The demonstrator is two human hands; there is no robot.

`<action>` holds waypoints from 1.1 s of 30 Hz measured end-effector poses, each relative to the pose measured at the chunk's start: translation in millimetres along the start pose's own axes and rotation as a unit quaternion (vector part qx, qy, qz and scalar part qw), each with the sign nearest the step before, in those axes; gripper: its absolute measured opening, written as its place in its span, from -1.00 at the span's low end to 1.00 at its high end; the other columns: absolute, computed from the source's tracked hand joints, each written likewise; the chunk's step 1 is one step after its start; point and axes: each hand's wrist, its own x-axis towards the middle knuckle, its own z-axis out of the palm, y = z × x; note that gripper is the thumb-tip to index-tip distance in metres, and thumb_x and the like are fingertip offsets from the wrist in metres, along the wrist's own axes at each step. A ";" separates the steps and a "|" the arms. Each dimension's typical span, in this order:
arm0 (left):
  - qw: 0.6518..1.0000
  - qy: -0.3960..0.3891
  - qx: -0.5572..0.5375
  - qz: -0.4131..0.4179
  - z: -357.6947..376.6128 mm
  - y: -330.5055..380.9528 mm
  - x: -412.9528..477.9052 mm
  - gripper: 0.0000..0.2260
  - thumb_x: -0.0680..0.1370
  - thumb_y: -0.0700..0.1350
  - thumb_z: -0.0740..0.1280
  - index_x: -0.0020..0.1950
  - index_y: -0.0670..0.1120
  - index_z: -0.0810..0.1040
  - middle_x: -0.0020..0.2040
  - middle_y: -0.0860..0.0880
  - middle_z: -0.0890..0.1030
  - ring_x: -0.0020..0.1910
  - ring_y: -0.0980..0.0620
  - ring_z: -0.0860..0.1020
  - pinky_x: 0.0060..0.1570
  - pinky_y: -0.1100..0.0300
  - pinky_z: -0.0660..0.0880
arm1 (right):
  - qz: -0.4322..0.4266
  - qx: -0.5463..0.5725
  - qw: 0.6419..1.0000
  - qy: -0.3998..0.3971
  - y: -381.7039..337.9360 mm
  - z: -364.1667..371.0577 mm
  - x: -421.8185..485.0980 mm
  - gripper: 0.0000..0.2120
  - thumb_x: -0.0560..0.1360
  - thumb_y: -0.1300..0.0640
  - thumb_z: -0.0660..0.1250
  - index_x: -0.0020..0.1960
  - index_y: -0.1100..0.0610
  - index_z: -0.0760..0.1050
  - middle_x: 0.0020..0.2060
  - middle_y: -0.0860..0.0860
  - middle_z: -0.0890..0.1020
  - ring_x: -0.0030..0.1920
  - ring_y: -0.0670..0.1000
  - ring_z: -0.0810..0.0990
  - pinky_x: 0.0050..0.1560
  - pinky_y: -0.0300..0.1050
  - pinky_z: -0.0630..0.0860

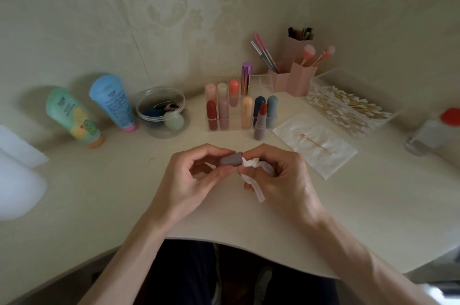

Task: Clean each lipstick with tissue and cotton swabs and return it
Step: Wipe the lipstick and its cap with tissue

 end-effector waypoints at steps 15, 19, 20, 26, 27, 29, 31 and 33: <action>0.994 0.028 -0.094 -0.040 1.1 7.4 0.7 -0.77 0.48 -0.17 0.48 0.13 -0.11 0.68 -0.03 -0.05 0.76 -0.21 -0.11 0.74 -0.25 0.22 0.55 | 0.076 0.129 0.988 0.048 -16.5 -16.9 4.9 -0.79 0.56 0.02 0.44 0.02 0.18 0.68 -0.23 0.04 0.67 -0.30 0.01 0.60 -0.29 -0.13 0.50; 0.994 0.028 -0.098 -0.045 1.2 5.3 0.7 -0.77 0.50 -0.17 0.46 0.15 -0.12 0.68 -0.03 -0.06 0.76 -0.21 -0.14 0.73 -0.27 0.22 0.53 | 0.086 0.117 0.989 0.041 -19.8 -17.0 3.9 -0.75 0.56 -0.03 0.44 0.02 0.16 0.68 -0.24 0.05 0.66 -0.29 0.03 0.62 -0.28 -0.11 0.50; 0.994 0.027 -0.097 -0.044 1.0 5.0 0.9 -0.77 0.51 -0.17 0.46 0.16 -0.12 0.68 -0.03 -0.06 0.76 -0.21 -0.14 0.73 -0.27 0.22 0.52 | 0.089 0.120 0.988 0.036 -20.4 -16.8 4.0 -0.75 0.57 -0.03 0.43 0.04 0.15 0.69 -0.21 0.10 0.67 -0.27 0.04 0.63 -0.26 -0.08 0.51; 0.995 0.025 -0.089 -0.045 0.9 2.6 0.9 -0.77 0.54 -0.18 0.44 0.19 -0.16 0.68 -0.02 -0.08 0.76 -0.21 -0.13 0.71 -0.28 0.17 0.51 | 0.083 0.152 0.985 0.002 -22.9 -14.9 4.5 -0.79 0.63 -0.01 0.38 0.05 0.09 0.71 -0.08 0.18 0.70 -0.24 0.10 0.65 -0.22 -0.06 0.56; 0.995 0.025 -0.087 -0.044 0.7 2.7 1.0 -0.77 0.55 -0.18 0.43 0.20 -0.17 0.68 -0.02 -0.08 0.75 -0.20 -0.12 0.70 -0.28 0.16 0.51 | 0.082 0.159 0.984 0.003 -22.8 -15.5 4.5 -0.77 0.64 -0.01 0.34 0.03 0.08 0.72 -0.09 0.17 0.71 -0.23 0.12 0.66 -0.21 -0.04 0.57; 0.995 0.031 -0.082 -0.041 0.4 3.4 0.5 -0.79 0.59 -0.16 0.41 0.20 -0.14 0.68 0.00 -0.08 0.74 -0.18 -0.11 0.69 -0.27 0.09 0.49 | 0.087 0.143 0.986 0.013 -22.3 -16.3 5.1 -0.73 0.70 0.03 0.26 0.04 0.07 0.72 -0.10 0.14 0.73 -0.21 0.13 0.68 -0.16 0.01 0.58; 0.995 0.050 -0.082 -0.042 -0.3 3.6 0.1 -0.81 0.61 -0.13 0.39 0.20 -0.10 0.68 0.03 -0.07 0.73 -0.16 -0.08 0.68 -0.25 0.02 0.47 | 0.080 0.075 0.994 0.020 -18.7 -17.2 5.2 -0.72 0.71 0.09 0.23 0.08 0.06 0.73 -0.11 0.04 0.75 -0.17 0.02 0.70 -0.15 -0.12 0.57; 0.993 0.071 -0.084 -0.047 -0.7 3.3 0.1 -0.83 0.63 -0.14 0.39 0.20 -0.09 0.68 0.07 -0.06 0.72 -0.16 -0.04 0.66 -0.21 0.07 0.46 | 0.029 -0.059 0.998 0.009 -11.3 -17.2 3.8 -0.80 0.68 0.10 0.31 0.14 -0.03 0.72 -0.09 -0.08 0.74 -0.10 -0.14 0.69 -0.11 -0.32 0.52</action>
